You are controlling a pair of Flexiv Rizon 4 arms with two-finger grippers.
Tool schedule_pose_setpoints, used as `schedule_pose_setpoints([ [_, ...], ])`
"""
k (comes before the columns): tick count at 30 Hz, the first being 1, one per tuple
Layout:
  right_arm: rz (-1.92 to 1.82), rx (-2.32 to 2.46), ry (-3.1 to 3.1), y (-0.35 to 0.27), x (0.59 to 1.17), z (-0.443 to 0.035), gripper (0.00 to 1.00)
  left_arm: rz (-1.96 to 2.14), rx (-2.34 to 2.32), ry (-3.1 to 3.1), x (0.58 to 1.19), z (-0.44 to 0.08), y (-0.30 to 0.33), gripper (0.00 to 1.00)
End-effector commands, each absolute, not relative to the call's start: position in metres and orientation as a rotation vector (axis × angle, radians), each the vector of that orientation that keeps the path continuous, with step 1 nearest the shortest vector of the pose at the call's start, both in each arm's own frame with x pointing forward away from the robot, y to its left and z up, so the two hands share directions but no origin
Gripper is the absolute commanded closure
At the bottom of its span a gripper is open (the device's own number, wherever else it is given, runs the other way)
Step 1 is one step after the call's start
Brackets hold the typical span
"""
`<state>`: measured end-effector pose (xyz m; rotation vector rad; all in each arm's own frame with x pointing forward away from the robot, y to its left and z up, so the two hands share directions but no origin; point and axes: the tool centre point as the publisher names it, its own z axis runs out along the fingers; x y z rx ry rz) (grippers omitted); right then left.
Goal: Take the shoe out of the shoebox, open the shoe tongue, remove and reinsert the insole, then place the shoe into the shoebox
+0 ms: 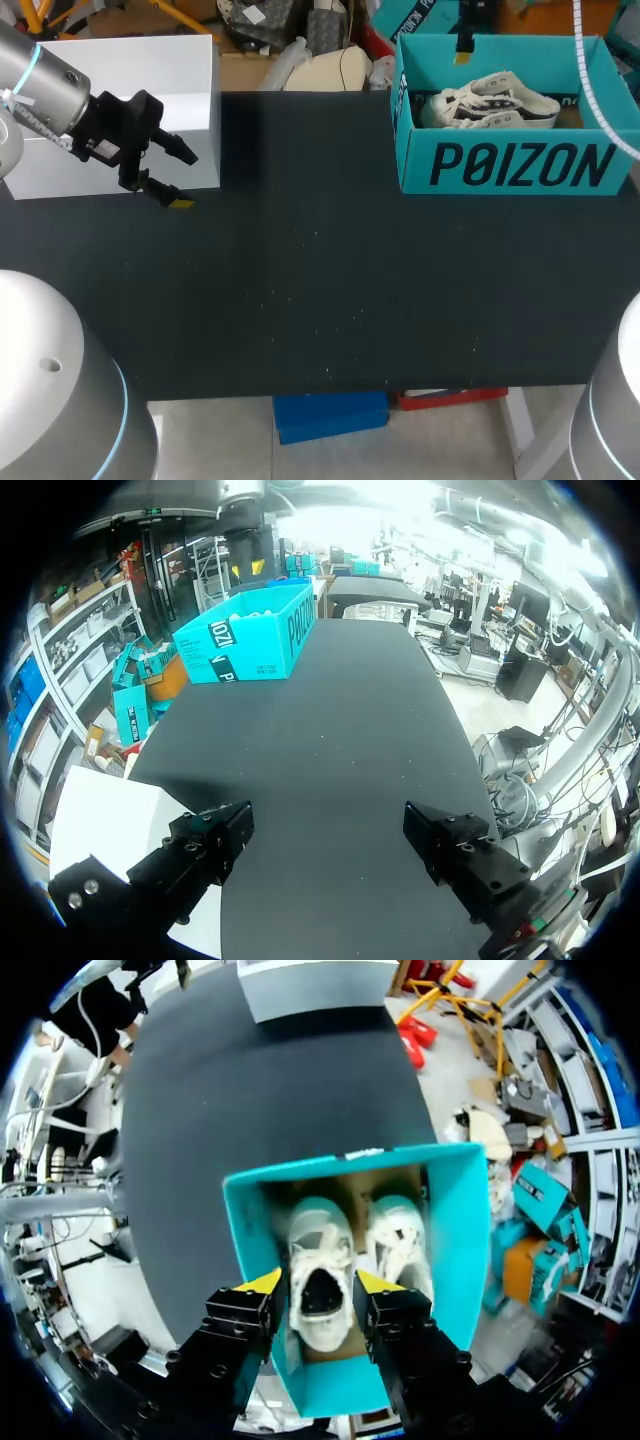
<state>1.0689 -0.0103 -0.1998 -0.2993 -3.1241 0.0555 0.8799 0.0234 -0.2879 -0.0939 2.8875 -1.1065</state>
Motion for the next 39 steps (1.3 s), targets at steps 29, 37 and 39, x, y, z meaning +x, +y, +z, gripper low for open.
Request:
schedule_pose_setpoints([
  [29, -0.021, -0.285, -3.148, 0.105, 0.891, -0.288, 0.00, -1.106, -0.093, 2.883, 0.879, -0.289, 0.023, 0.00],
  [37, -0.049, -0.315, -3.137, 0.110, 0.882, -0.296, 0.00, -1.106, -0.093, 2.883, 0.879, -0.289, 0.023, 0.00],
  [39, -0.049, -0.315, -3.137, 0.110, 0.882, -0.296, 0.00, -1.106, -0.093, 2.883, 0.879, -0.289, 0.023, 0.00],
])
